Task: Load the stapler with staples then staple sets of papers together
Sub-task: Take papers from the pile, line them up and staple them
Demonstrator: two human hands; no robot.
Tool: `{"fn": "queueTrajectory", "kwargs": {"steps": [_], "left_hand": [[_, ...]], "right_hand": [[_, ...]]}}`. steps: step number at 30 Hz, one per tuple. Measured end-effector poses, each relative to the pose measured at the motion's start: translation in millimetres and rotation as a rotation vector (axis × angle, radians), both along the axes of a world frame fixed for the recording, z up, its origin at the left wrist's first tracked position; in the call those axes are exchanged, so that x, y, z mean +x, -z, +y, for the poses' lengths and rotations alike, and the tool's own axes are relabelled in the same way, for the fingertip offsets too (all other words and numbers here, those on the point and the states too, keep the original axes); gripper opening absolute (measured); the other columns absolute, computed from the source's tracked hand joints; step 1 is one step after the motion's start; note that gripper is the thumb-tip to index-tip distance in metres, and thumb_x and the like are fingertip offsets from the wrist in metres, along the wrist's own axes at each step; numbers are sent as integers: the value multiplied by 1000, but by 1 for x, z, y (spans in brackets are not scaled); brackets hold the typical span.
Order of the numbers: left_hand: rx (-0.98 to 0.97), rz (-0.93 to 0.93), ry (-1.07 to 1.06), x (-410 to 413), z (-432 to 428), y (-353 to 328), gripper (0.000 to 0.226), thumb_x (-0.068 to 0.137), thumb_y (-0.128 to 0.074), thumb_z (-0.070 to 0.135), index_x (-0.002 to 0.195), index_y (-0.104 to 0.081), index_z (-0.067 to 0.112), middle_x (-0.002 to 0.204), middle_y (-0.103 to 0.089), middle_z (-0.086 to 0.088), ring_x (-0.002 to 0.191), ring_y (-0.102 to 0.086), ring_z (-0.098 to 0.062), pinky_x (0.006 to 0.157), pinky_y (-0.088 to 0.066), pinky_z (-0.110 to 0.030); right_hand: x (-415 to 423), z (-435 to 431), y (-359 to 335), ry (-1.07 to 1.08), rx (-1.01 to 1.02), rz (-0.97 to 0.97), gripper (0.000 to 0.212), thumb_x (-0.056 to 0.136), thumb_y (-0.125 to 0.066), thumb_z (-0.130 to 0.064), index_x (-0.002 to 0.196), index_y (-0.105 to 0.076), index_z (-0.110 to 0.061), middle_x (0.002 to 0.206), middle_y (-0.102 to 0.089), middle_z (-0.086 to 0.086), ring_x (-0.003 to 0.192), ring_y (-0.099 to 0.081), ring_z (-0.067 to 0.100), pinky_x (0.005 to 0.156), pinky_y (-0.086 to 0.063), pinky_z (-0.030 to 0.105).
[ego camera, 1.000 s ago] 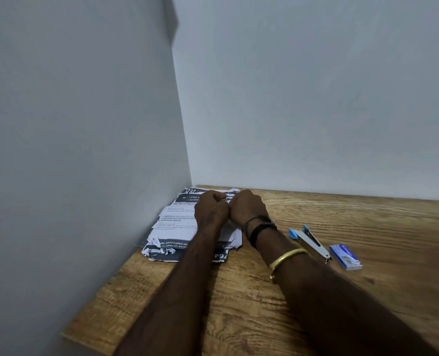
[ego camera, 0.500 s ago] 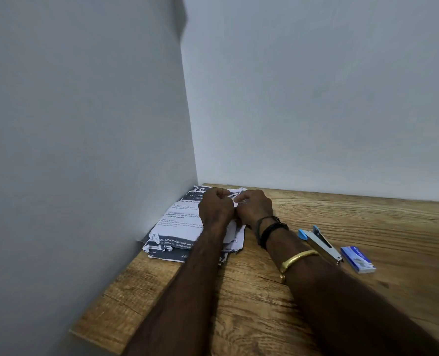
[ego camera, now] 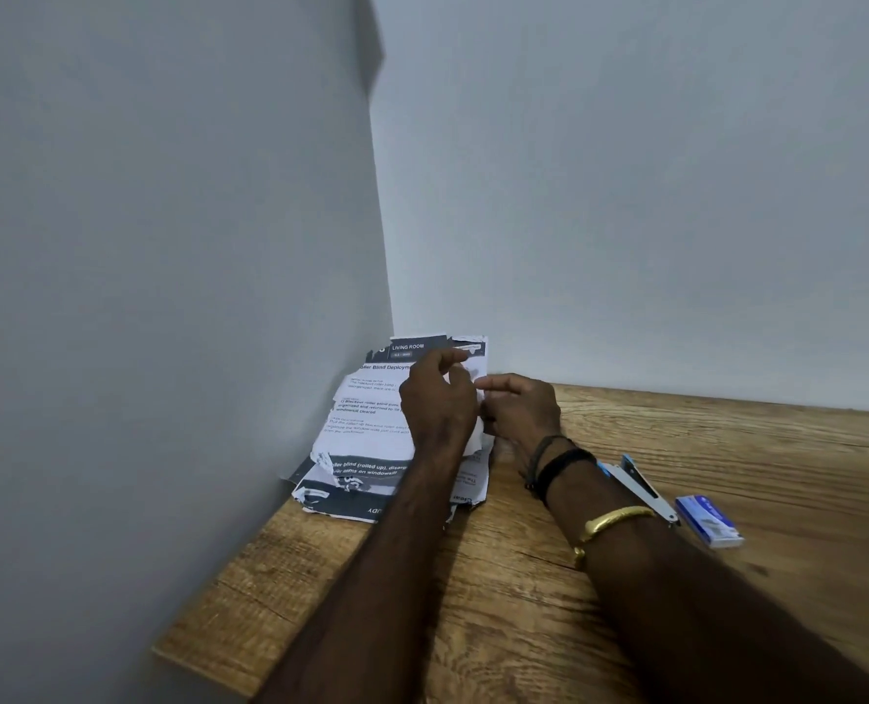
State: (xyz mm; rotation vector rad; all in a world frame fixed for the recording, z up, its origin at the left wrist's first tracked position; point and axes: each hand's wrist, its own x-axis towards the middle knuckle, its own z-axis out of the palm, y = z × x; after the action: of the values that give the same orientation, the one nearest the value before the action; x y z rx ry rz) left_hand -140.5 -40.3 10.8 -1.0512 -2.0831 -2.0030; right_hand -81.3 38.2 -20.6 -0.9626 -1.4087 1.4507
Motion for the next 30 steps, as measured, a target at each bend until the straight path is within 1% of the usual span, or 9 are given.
{"fn": "queueTrajectory", "kwargs": {"steps": [3, 7, 10, 14, 18, 21, 25, 28, 30], "left_hand": [[37, -6, 58, 9, 0, -1, 22, 89, -59, 12, 101, -76, 18, 102, -76, 4, 97, -67, -11, 92, -52, -29], [27, 10, 122, 27, 1, -1, 23, 89, -58, 10, 99, -77, 18, 102, -77, 4, 99, -69, -11, 91, -53, -27], [23, 51, 159, 41, 3, -2, 20, 89, -60, 11, 97, -77, 17, 99, -78, 5, 97, -69, -11, 89, -53, -27], [11, 69, 232, 60, 7, -1, 17, 88, -63, 13, 95, -78, 18, 94, -78, 7, 92, -70, -9, 88, -55, -29], [-6, 141, 292, 87, 14, -1, 18, 88, -64, 12, 95, -79, 18, 95, -78, 8, 92, -70, -8, 89, -54, -26], [-17, 157, 338, 107, 20, -2, 19, 87, -65, 11, 97, -79, 18, 97, -77, 8, 96, -69, -6, 91, -52, -24], [-63, 166, 351, 122, 32, -1, 18, 86, -66, 13, 97, -78, 20, 102, -77, 5, 101, -69, -11, 95, -50, -28], [-125, 145, 322, 130, 42, 2, 16, 81, -65, 17, 88, -78, 23, 101, -77, 4, 101, -67, -15, 95, -49, -31], [-138, 126, 263, 130, 45, 6, 19, 74, -60, 25, 82, -77, 26, 99, -77, 2, 102, -68, -20, 95, -50, -35]], "right_hand": [[10, -5, -3, -1, 9, 36, 21, 67, -75, -5, 79, -82, -21, 80, -80, 6, 80, -78, 32, 75, -65, 49], [30, -9, -8, 30, 23, 67, 13, 76, -77, -6, 82, -82, -17, 79, -80, 7, 80, -78, 30, 72, -66, 45], [53, -9, -12, 62, 29, 100, 17, 76, -76, -1, 84, -81, -15, 83, -80, 11, 82, -77, 32, 70, -65, 42], [91, -4, -13, 87, 41, 115, 24, 74, -79, 4, 89, -80, -15, 90, -79, 13, 85, -77, 30, 74, -66, 41], [134, 3, -13, 135, 53, 122, 26, 75, -77, 7, 91, -79, -14, 89, -78, 14, 72, -71, 25, 71, -63, 37], [165, 8, -15, 155, 52, 130, 28, 77, -75, 10, 94, -78, -12, 88, -75, 12, 72, -69, 21, 67, -60, 32], [202, 16, -13, 199, 47, 130, 28, 78, -75, 10, 93, -78, -13, 98, -78, 17, 82, -74, 28, 74, -65, 41], [229, 21, -11, 231, 47, 127, 28, 79, -74, 10, 93, -77, -13, 96, -77, 15, 75, -70, 22, 60, -59, 29], [240, 27, -8, 247, 40, 134, 28, 78, -74, 11, 94, -77, -13, 92, -76, 14, 71, -68, 19, 57, -55, 25]]}}
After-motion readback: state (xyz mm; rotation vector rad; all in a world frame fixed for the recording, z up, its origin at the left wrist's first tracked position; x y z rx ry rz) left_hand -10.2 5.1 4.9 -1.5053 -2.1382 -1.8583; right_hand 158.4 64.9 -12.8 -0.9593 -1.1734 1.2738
